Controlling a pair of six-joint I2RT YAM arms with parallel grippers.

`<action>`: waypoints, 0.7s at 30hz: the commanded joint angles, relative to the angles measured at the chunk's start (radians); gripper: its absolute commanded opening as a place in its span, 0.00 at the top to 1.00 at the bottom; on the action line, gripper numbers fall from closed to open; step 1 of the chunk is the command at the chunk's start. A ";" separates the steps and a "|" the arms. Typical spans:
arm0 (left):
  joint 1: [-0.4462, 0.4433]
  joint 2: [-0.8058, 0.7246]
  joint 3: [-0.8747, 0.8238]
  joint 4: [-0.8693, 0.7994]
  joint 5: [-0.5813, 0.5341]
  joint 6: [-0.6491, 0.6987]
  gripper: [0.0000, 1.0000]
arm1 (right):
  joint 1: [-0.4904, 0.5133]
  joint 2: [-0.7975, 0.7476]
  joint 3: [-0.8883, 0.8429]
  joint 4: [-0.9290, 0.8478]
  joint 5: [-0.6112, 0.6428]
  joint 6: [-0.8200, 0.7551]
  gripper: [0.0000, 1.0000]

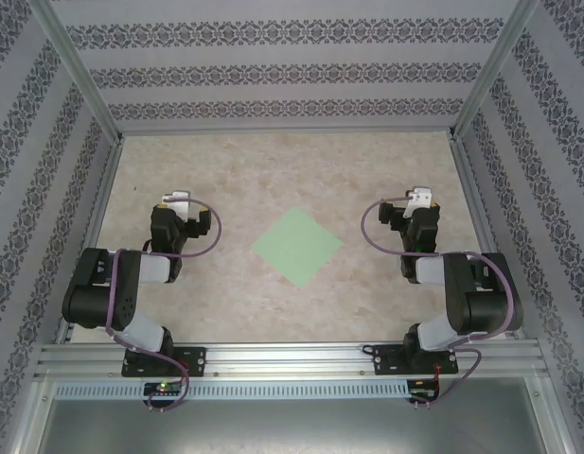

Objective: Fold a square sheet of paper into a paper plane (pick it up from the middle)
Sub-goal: Rotate the square sheet of paper at the center of the table.

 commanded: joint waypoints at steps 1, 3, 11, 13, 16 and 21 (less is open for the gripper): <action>-0.009 0.000 0.002 0.051 -0.009 -0.004 0.00 | -0.004 -0.011 0.017 0.018 -0.005 0.009 0.02; -0.009 0.000 0.001 0.051 -0.010 -0.004 0.00 | -0.003 -0.011 0.018 0.018 -0.005 0.011 0.02; -0.009 0.000 0.000 0.052 -0.009 -0.005 0.00 | -0.028 -0.012 0.020 0.014 -0.048 0.027 0.02; -0.009 -0.005 -0.005 0.060 -0.002 -0.003 0.00 | -0.030 -0.013 0.022 0.011 -0.056 0.026 0.02; -0.011 -0.066 -0.022 0.039 -0.021 -0.011 0.00 | 0.001 -0.037 0.044 -0.052 -0.033 -0.007 0.02; 0.014 -0.349 -0.012 -0.267 -0.087 -0.143 0.00 | 0.010 -0.195 0.211 -0.564 0.004 0.047 0.02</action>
